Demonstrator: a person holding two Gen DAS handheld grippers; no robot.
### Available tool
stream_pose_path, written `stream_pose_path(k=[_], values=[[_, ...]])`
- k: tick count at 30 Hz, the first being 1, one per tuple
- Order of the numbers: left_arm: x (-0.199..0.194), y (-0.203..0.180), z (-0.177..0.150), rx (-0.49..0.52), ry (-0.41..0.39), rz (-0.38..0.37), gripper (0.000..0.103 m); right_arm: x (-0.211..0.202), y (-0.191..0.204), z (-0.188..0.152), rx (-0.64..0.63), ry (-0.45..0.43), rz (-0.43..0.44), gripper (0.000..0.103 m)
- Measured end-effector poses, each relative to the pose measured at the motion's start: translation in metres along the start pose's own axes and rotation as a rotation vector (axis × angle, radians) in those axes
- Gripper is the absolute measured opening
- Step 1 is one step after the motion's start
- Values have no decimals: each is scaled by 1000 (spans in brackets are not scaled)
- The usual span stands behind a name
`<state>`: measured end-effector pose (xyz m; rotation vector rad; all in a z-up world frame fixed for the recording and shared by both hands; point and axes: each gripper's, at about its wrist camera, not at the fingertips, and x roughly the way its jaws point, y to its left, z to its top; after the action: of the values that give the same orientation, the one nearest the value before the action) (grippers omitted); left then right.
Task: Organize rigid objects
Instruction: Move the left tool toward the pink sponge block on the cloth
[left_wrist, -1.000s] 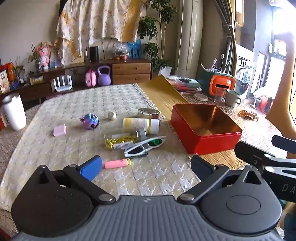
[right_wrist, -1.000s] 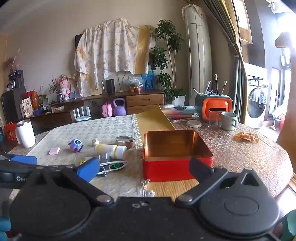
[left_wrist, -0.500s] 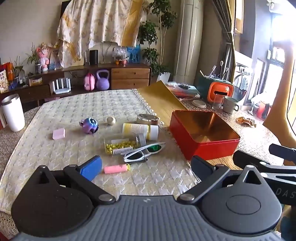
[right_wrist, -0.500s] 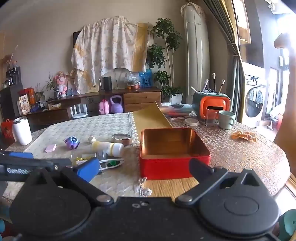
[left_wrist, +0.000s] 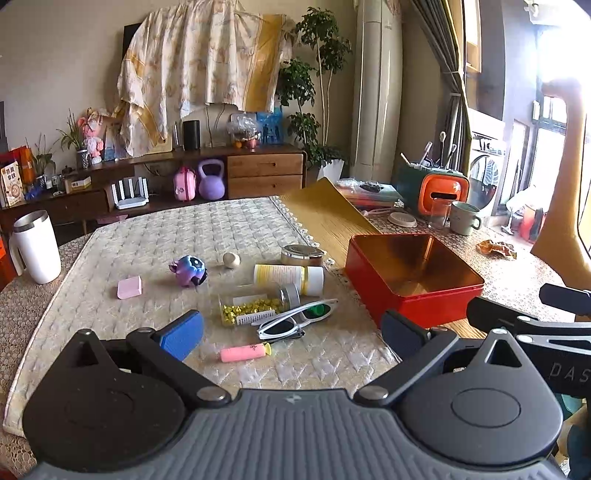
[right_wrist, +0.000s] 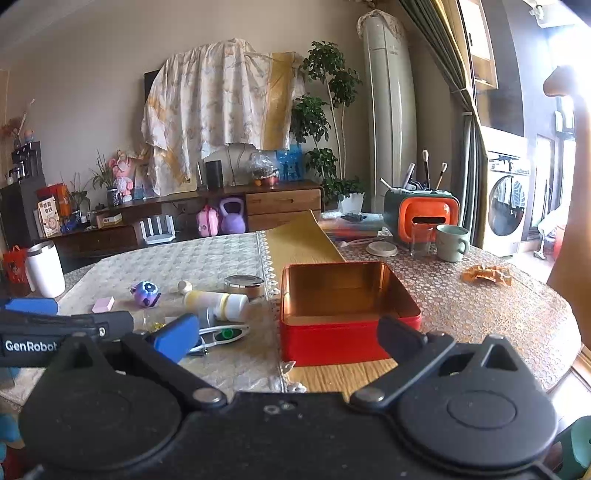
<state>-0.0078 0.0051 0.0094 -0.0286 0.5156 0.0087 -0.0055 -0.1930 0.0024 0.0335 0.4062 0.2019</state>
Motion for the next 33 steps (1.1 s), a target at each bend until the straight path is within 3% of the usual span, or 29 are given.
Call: stream_pose_path(k=[33], values=[[4, 17, -3, -48, 20, 57, 103, 13, 15, 1, -25, 20, 42, 103]])
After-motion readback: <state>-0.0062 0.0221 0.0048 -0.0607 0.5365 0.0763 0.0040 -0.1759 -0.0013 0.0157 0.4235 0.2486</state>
